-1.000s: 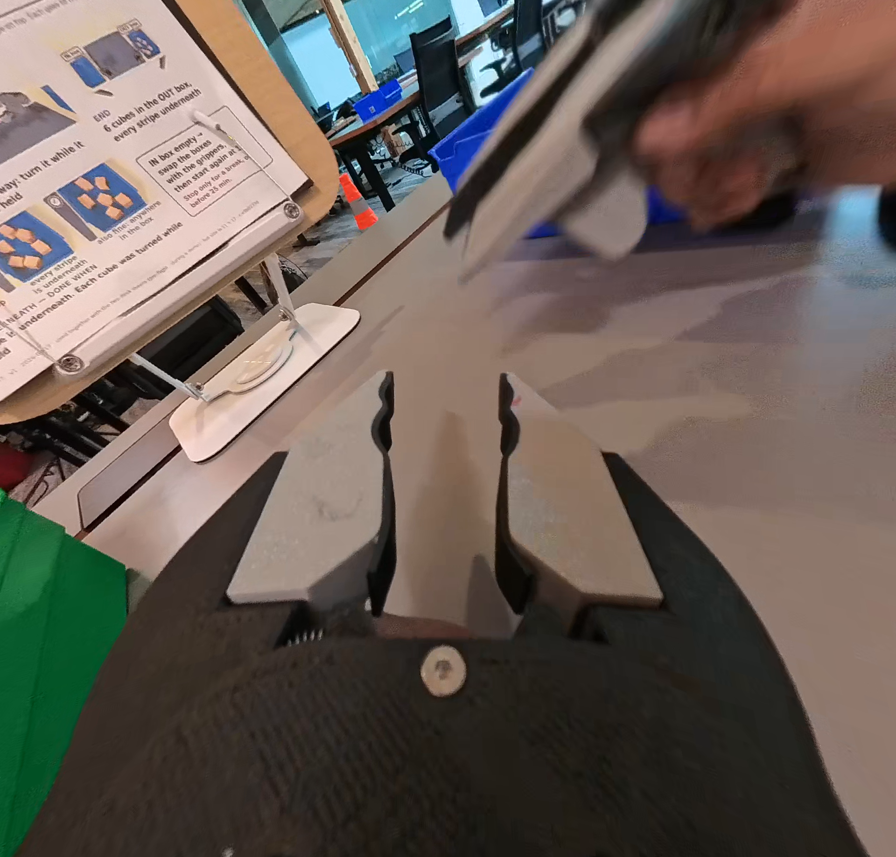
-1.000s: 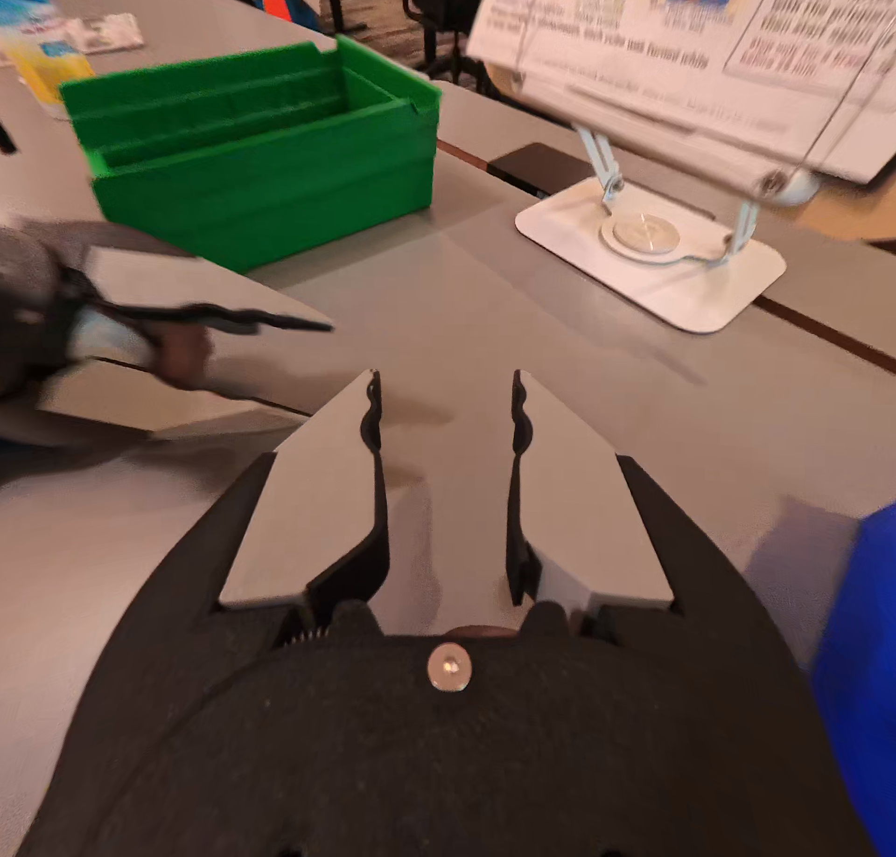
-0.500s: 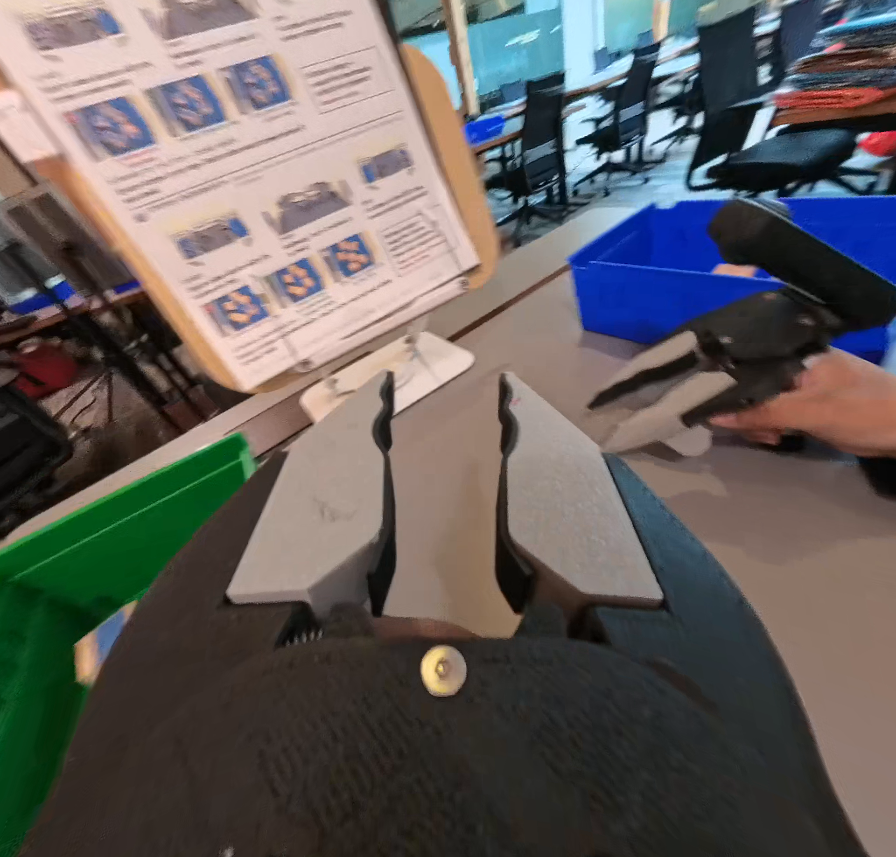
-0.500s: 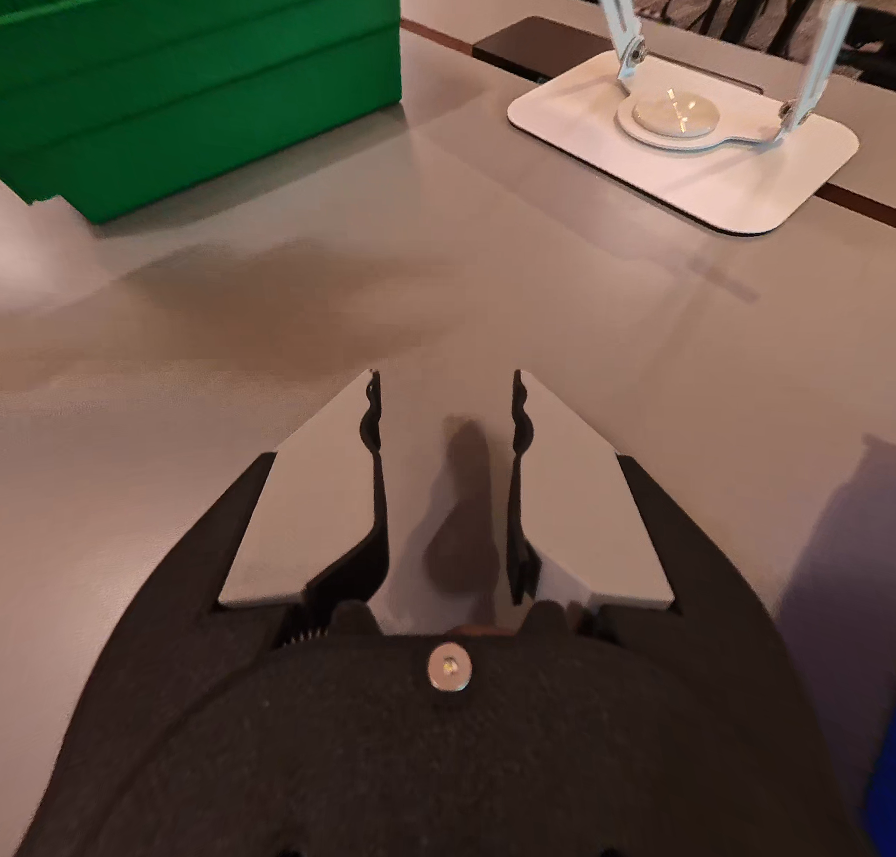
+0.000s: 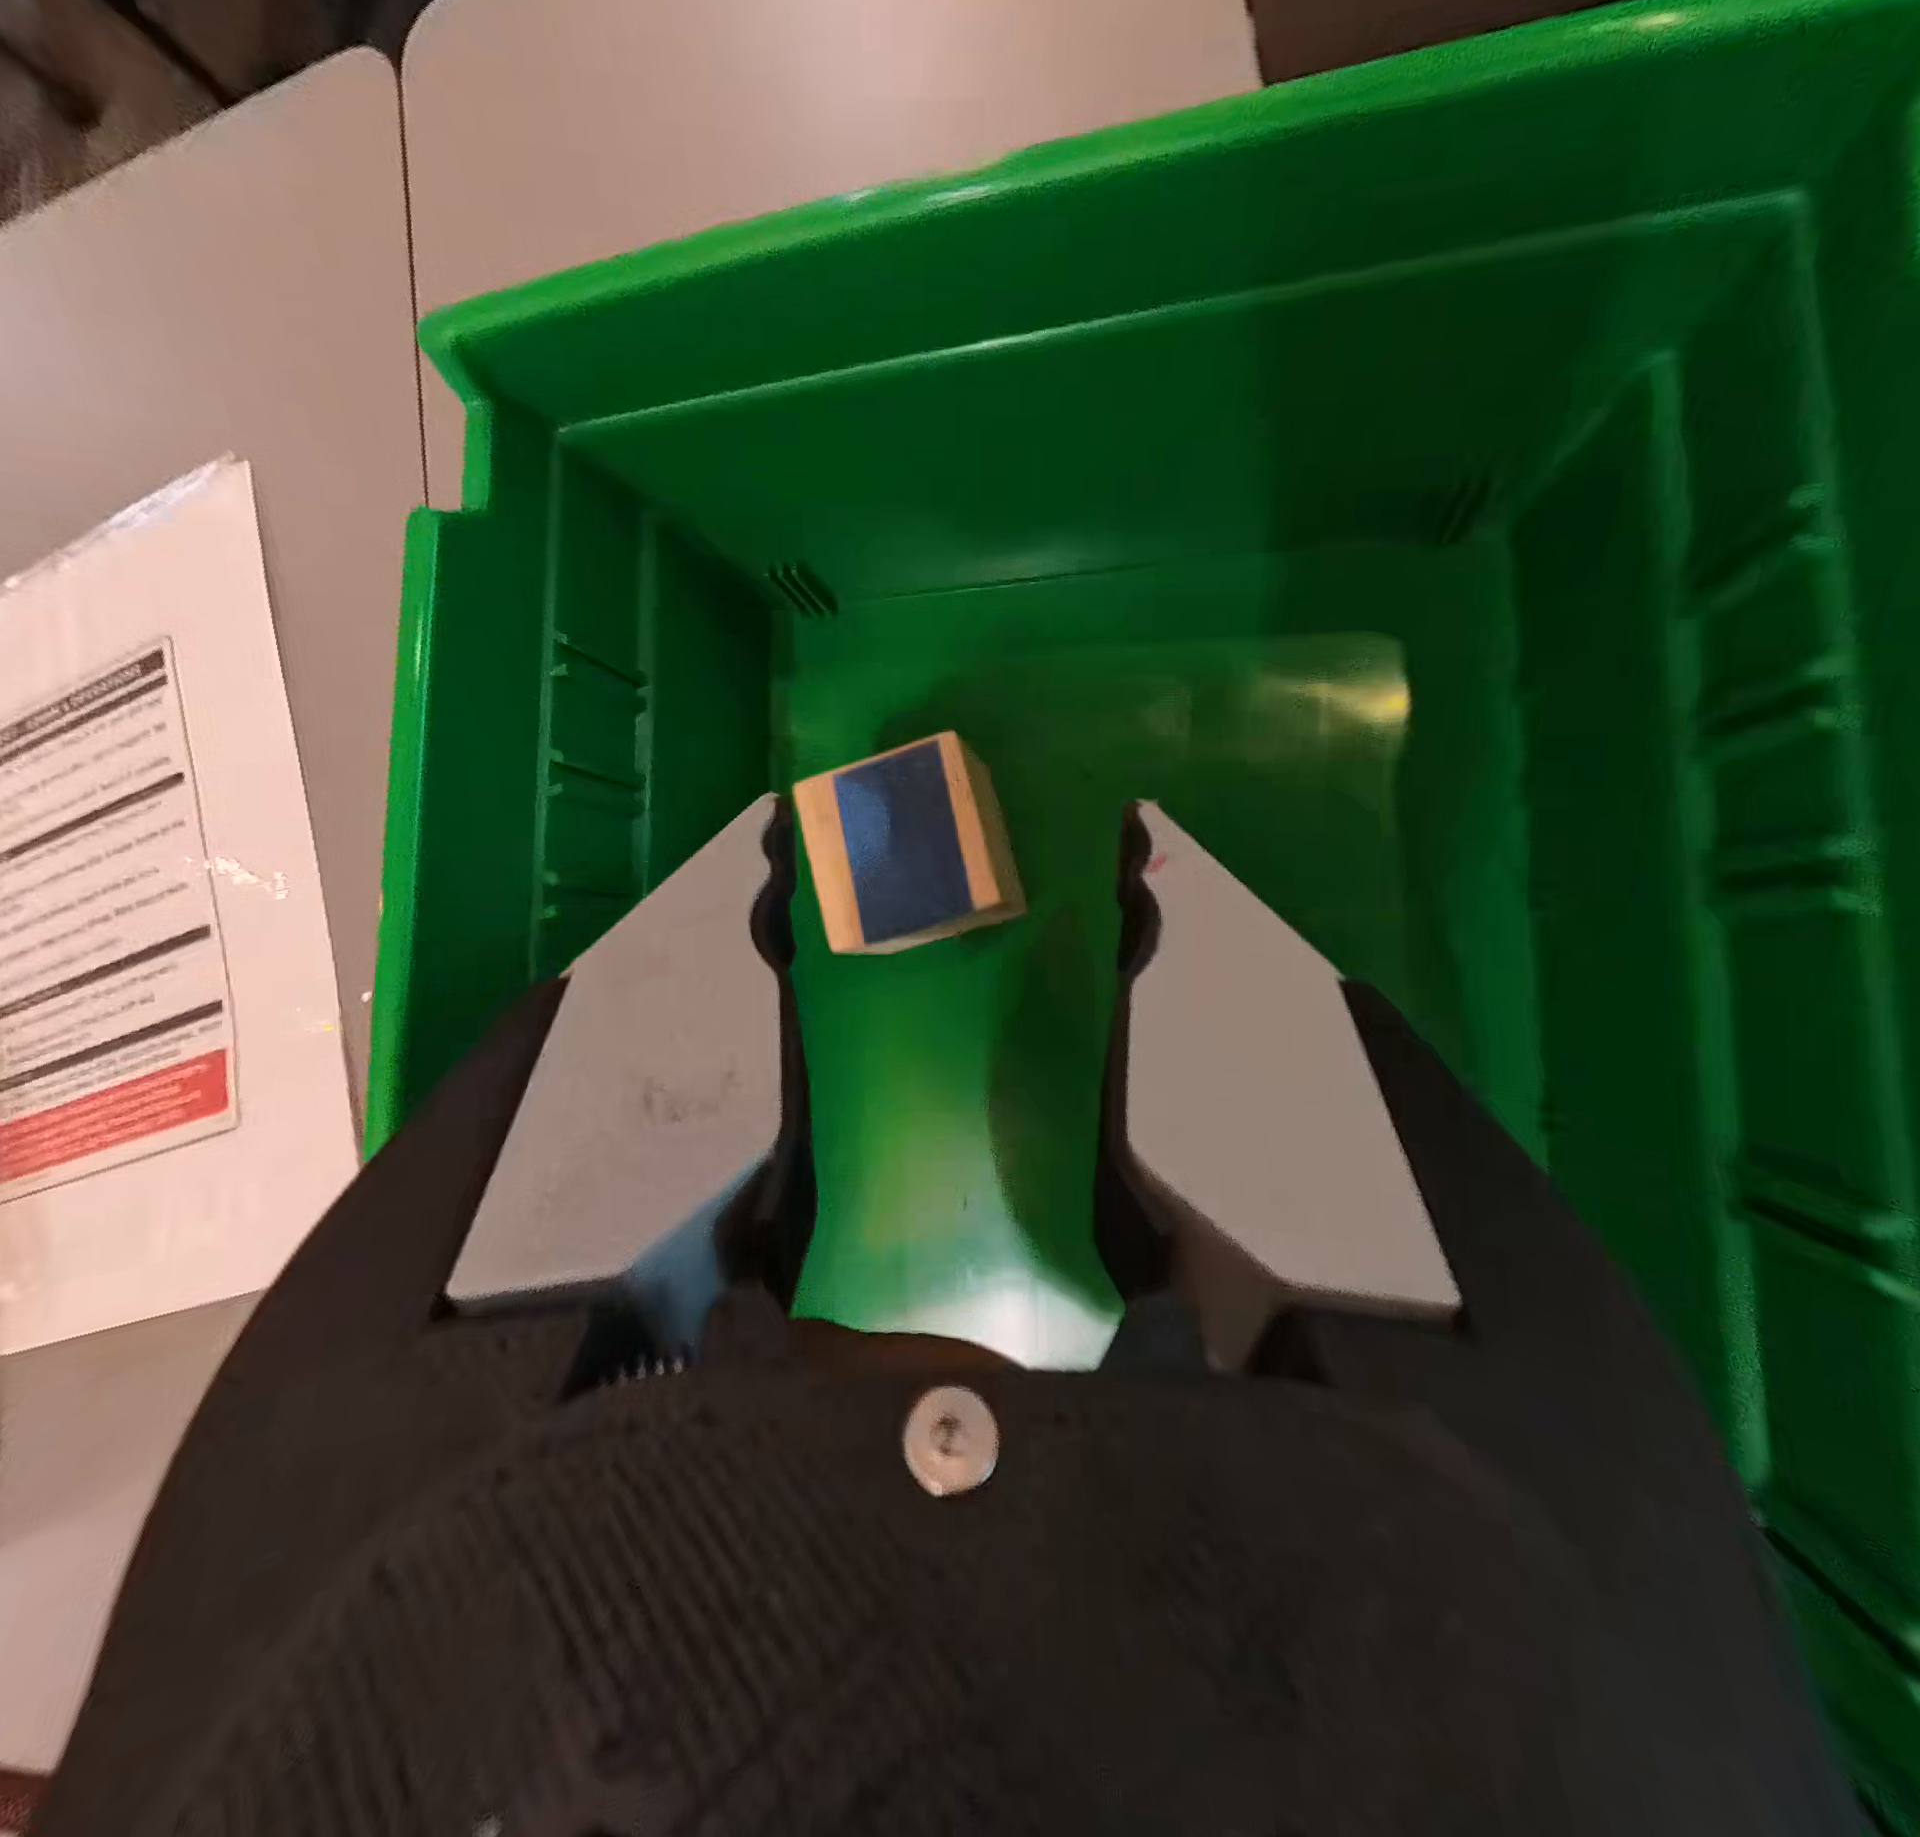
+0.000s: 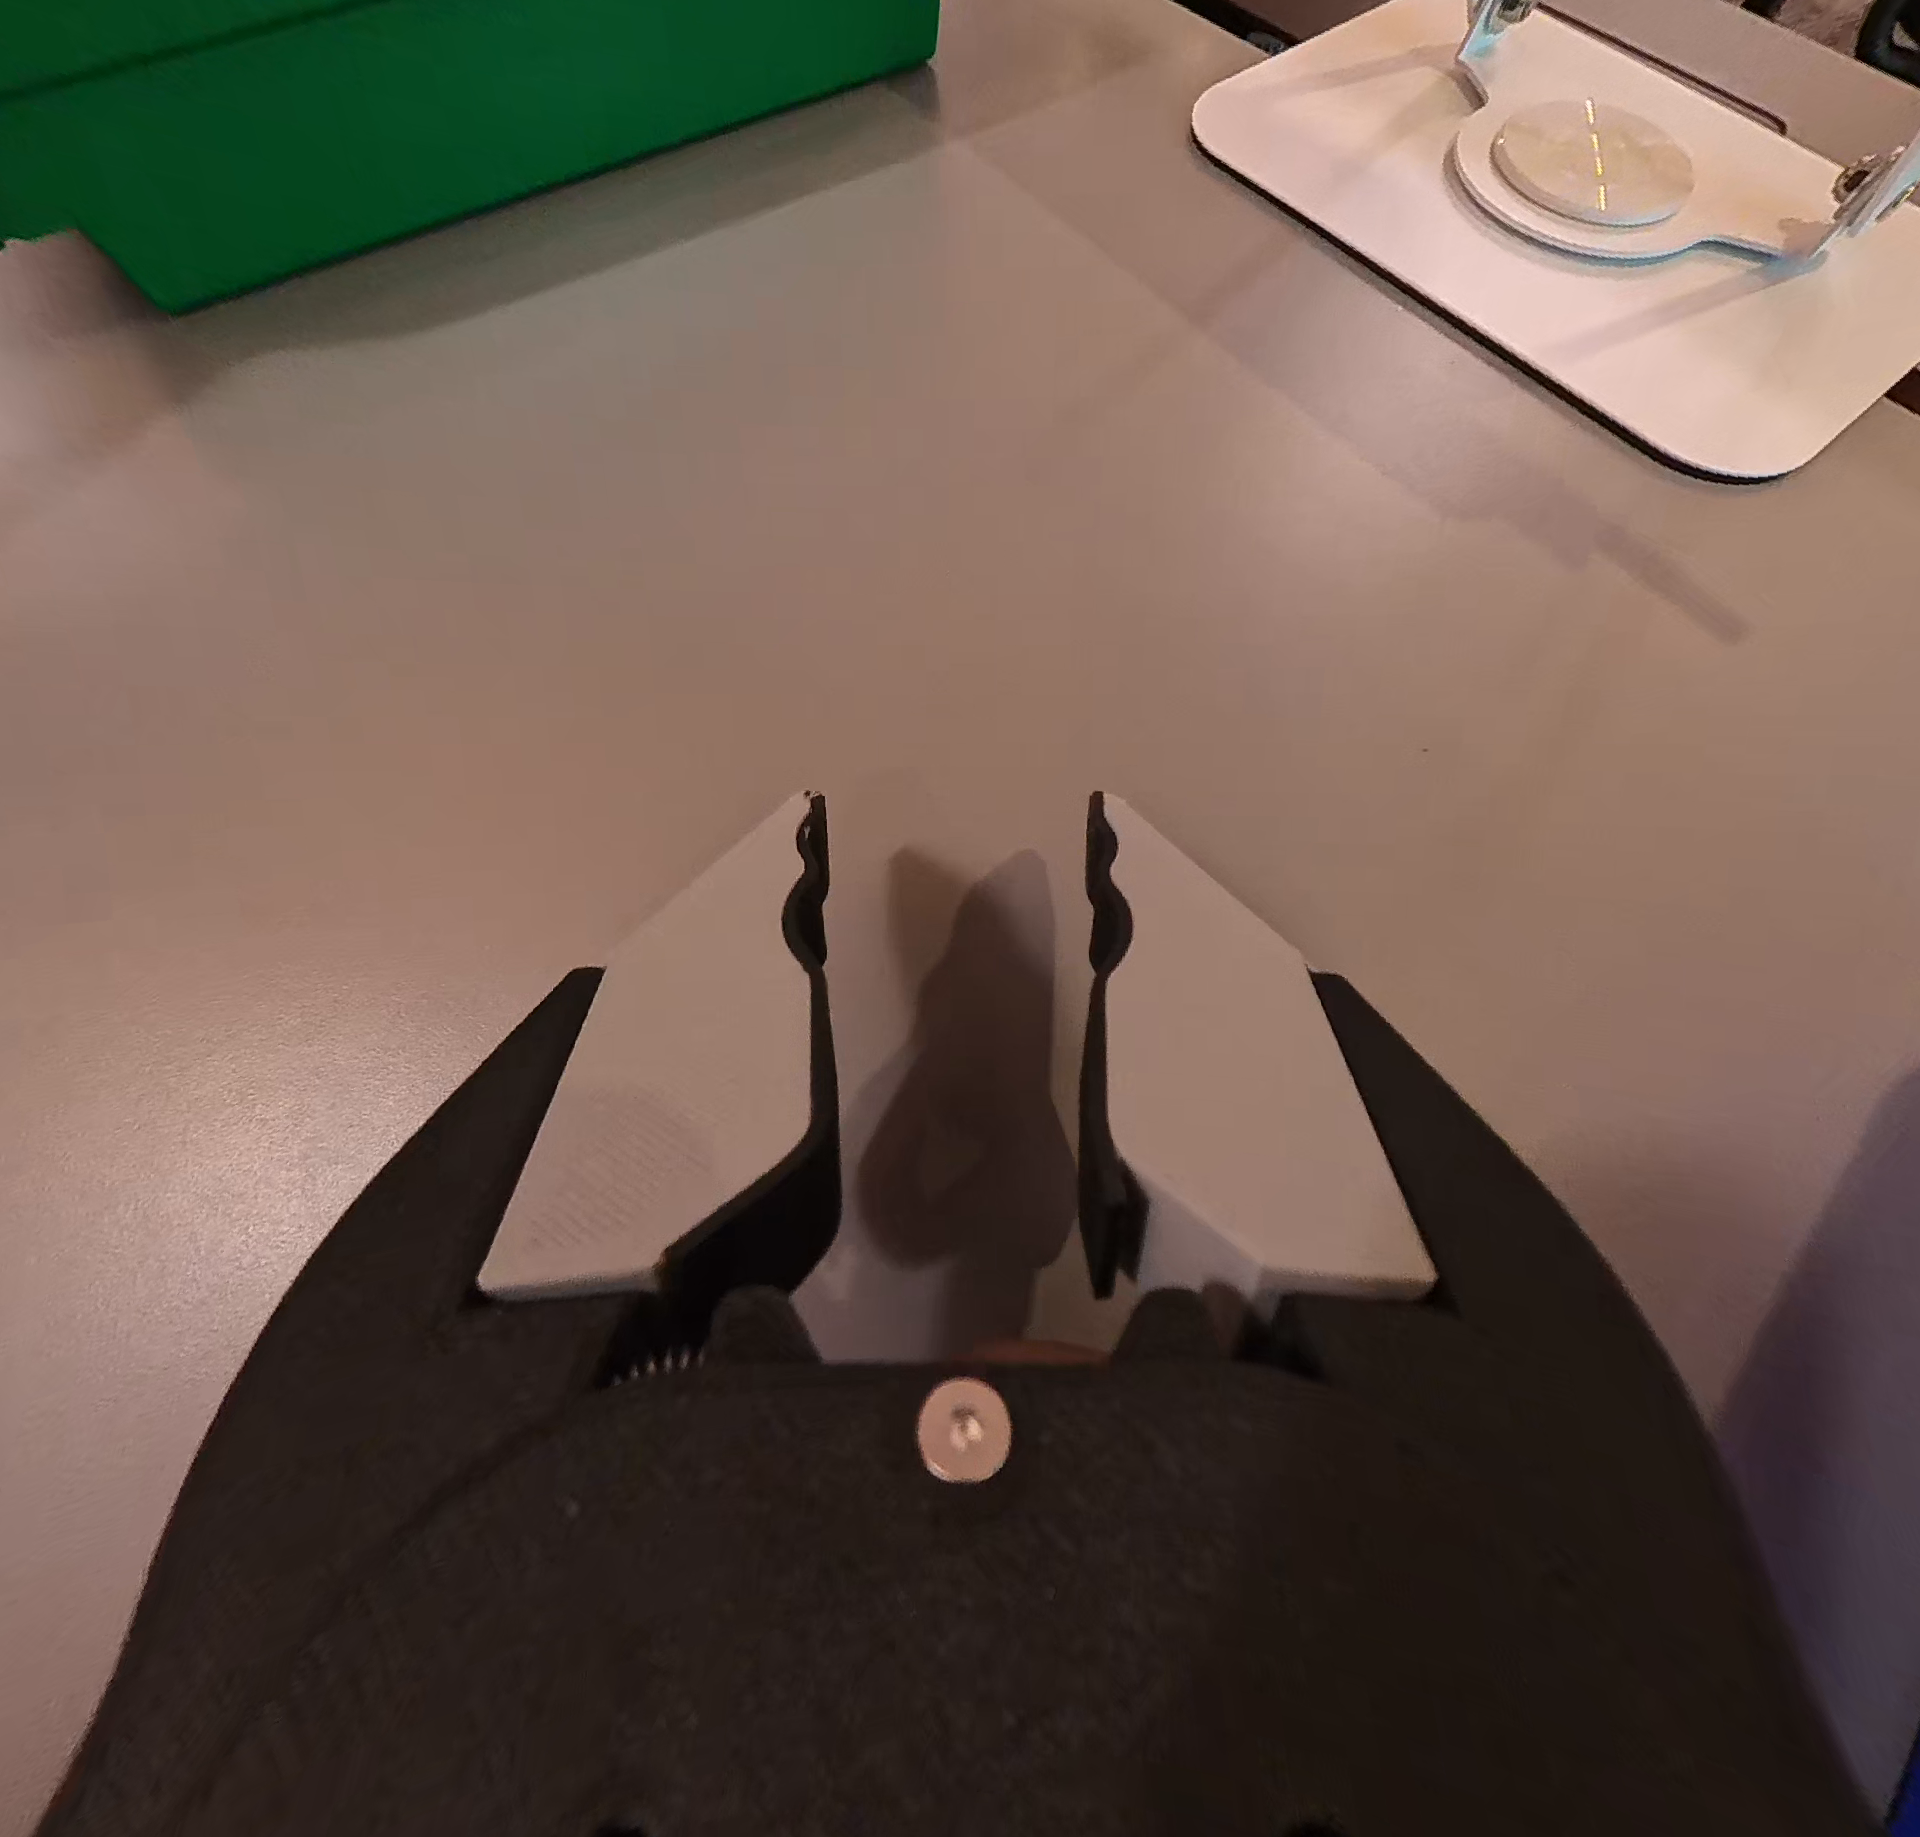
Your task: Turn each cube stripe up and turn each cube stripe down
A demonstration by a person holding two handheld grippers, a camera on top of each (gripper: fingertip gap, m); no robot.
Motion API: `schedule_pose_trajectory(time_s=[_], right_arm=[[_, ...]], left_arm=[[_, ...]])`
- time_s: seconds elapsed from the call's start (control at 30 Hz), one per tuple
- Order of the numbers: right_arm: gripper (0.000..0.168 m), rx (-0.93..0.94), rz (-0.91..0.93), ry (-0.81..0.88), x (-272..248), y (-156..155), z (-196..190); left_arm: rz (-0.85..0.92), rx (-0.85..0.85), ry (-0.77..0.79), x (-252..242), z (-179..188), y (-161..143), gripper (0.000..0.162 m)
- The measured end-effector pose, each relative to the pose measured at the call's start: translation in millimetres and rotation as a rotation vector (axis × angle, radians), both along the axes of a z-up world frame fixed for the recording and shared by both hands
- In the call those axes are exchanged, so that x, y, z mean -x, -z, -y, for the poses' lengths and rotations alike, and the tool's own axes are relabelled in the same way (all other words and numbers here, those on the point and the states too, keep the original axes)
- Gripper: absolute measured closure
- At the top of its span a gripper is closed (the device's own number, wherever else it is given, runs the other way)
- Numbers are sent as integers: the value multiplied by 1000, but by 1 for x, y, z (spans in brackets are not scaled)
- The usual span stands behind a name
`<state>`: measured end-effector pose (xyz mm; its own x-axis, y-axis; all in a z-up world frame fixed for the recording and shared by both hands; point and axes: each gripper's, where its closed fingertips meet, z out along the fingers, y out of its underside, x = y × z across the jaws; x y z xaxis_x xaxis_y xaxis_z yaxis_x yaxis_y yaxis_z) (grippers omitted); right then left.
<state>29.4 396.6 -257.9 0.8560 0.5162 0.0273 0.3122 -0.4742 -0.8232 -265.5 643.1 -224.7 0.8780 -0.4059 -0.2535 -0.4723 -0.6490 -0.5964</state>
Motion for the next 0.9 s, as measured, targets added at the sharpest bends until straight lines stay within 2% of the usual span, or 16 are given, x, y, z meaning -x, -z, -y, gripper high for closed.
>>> schedule_pose_trajectory(time_s=[0.13, 0.23, 0.3, 0.4, 0.53, 0.63, 0.7, 0.8, 0.9], right_arm=[[121, 7, -11, 7, -2, 0, 0], [122, 14, -11, 1, -1, 1, 0], [122, 8, -2, -2, -1, 0, 1], [123, 8, 4, 2, -3, 1, 1], [123, 12, -32, 0, -3, -2, 1], [121, -3, -88, -26, 1, -11, 3], [120, -31, -127, -64, 7, -21, 7], [118, -79, -211, -163, 22, -41, 16], [118, -114, -329, -284, 37, -64, 31]], left_arm=[[6, 32, -40, 6, -10, 13, 103], [-71, 78, -47, 17, -9, 29, 104], [-101, 86, -43, 23, -9, 37, 115], [-66, 77, -46, 22, -9, 36, 116], [-26, -15, 23, 10, -5, 5, 116], [114, -158, 182, -31, 9, -48, 116], [254, -250, 351, -74, 35, -89, 116], [485, -324, 651, -143, 108, -135, 116], [606, -326, 936, -195, 193, -147, 116]])
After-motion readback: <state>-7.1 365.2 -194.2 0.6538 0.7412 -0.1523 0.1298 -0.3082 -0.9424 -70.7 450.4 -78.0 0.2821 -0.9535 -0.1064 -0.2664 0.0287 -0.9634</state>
